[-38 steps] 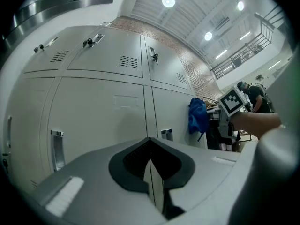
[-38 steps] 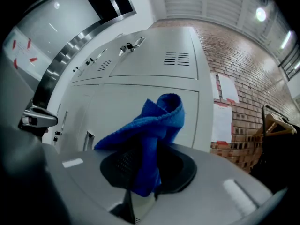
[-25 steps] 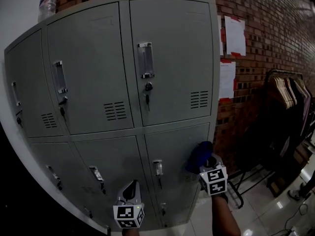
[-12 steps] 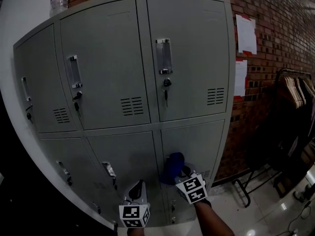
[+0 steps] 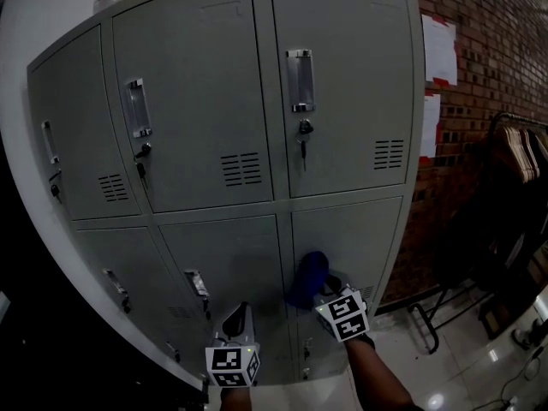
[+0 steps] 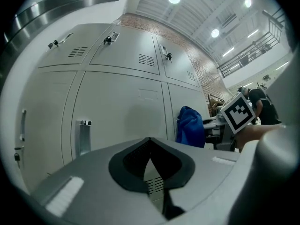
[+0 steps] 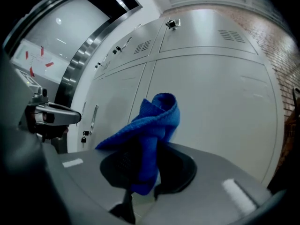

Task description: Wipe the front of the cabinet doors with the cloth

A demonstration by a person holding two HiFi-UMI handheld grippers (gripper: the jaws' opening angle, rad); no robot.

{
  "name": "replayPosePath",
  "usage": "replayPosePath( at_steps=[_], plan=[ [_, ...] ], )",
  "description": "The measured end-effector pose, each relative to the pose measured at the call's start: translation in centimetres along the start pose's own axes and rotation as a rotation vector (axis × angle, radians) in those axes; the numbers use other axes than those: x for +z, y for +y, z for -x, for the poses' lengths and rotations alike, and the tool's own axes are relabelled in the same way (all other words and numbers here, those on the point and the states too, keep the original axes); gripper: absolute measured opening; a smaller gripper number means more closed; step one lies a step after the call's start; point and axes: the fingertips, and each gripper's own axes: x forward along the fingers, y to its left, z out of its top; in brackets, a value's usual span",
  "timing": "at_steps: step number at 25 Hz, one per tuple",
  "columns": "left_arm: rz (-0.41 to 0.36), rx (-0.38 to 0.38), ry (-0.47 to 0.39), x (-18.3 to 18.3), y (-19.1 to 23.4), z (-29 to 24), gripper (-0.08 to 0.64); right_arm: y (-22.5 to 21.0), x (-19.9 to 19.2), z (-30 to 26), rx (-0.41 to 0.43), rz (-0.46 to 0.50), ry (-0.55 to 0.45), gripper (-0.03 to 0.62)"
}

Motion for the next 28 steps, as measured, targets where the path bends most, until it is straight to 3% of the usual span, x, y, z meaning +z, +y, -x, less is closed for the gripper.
replayPosePath(
  at_steps=[8, 16, 28],
  plan=[
    [-0.001, -0.039, -0.001, -0.1, -2.2, -1.2, 0.017, -3.5, -1.5, 1.9, -0.05, -0.005, 0.033, 0.08],
    [-0.007, -0.072, -0.001, -0.1, -5.1, -2.7, 0.017, -9.7, -4.3, 5.1, -0.146, 0.002, 0.095, 0.081],
    [-0.005, -0.044, -0.006, 0.0, -5.9, -3.4, 0.017, -17.0, -7.2, 8.8, -0.276, 0.03, 0.151, 0.084]
  ],
)
